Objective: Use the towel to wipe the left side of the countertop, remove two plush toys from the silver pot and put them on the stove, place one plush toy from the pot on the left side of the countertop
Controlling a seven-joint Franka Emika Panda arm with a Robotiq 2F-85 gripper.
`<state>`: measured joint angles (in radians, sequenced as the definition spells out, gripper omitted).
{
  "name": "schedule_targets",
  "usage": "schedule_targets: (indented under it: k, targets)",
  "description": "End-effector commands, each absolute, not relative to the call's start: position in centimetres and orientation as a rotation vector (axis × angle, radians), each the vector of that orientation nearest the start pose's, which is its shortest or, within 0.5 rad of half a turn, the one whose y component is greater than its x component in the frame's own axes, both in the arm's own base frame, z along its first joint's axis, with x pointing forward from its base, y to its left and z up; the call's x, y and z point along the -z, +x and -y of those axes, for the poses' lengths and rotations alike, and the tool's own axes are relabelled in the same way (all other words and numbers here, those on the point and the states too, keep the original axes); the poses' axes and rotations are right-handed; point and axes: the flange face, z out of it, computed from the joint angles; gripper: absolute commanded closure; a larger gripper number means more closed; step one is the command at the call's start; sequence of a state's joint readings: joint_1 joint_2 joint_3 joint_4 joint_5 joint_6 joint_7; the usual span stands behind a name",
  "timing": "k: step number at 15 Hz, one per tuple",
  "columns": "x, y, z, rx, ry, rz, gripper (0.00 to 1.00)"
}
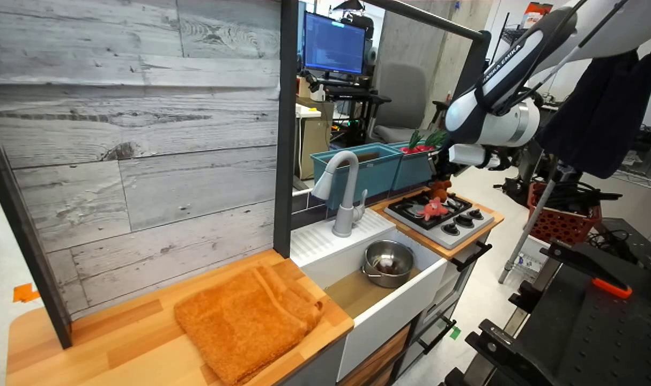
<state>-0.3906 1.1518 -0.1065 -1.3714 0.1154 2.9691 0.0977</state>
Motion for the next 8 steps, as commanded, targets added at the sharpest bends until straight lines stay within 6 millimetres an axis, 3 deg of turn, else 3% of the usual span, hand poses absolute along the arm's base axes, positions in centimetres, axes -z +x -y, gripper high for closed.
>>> schedule_targets:
  k: [1, 2, 3, 5, 6, 8]
  targets:
    - [-5.5, 66.9, 32.9, 0.731, -3.030, -1.015, 0.58]
    - [-5.1, 67.0, 32.1, 0.702, -3.049, -0.970, 0.51]
    - [-5.4, 66.3, 32.9, 0.708, -3.038, -0.991, 0.68]
    - [-4.9, 66.6, 31.9, 0.697, -3.044, -0.969, 0.53]
    - [-4.9, 66.6, 31.8, 0.696, -3.044, -0.965, 0.26]
    - [-5.7, 66.5, 31.4, 0.711, -3.046, -0.930, 0.23]
